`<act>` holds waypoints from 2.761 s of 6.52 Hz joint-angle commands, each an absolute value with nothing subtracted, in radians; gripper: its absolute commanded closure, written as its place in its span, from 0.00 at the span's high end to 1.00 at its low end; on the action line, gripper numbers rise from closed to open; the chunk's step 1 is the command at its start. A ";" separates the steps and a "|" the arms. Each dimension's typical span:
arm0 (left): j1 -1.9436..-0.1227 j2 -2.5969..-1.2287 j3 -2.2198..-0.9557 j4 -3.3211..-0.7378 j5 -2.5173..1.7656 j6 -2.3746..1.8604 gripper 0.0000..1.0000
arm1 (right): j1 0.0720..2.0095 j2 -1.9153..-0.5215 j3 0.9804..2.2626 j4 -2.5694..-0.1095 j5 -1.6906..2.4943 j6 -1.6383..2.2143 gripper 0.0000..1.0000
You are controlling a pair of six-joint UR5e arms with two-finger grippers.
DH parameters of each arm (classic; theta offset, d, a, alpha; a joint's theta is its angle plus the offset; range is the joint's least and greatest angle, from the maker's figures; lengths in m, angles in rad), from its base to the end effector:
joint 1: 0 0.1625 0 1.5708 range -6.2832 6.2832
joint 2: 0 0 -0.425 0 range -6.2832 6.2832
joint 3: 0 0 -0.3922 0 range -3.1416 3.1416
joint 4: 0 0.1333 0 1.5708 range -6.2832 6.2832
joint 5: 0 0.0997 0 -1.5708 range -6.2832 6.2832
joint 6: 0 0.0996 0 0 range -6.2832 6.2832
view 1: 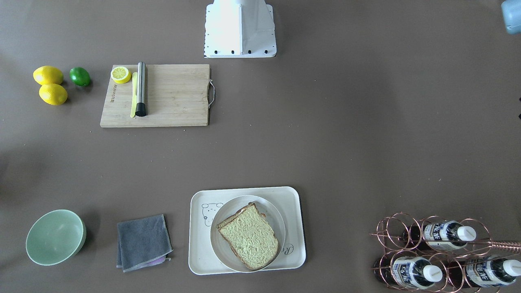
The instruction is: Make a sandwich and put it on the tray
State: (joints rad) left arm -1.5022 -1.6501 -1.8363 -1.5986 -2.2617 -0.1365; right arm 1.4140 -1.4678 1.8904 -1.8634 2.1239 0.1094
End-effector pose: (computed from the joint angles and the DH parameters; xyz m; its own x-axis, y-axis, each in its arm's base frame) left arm -0.0338 -0.5271 0.4888 0.7546 0.1552 -0.6375 0.0392 0.9592 0.2799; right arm 0.0002 -0.5176 0.4955 0.8418 -0.0920 0.5319 0.0633 0.9954 0.0720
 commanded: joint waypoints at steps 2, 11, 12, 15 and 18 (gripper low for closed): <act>-1.632 -1.605 -1.708 -1.506 -2.470 0.116 0.97 | 1.601 -1.541 1.715 -1.844 2.316 -0.121 1.00; -1.629 -1.595 -1.617 -1.528 -2.411 0.117 0.97 | 1.677 -1.548 1.674 -1.810 2.321 -0.094 1.00; -1.629 -1.595 -1.617 -1.529 -2.411 0.117 0.97 | 1.675 -1.546 1.643 -1.771 2.322 -0.094 1.00; -1.629 -1.595 -1.617 -1.529 -2.411 0.117 0.97 | 1.674 -1.546 1.634 -1.752 2.332 -0.091 1.00; -1.629 -1.597 -1.617 -1.531 -2.411 0.117 0.97 | 1.674 -1.546 1.634 -1.752 2.332 -0.091 1.00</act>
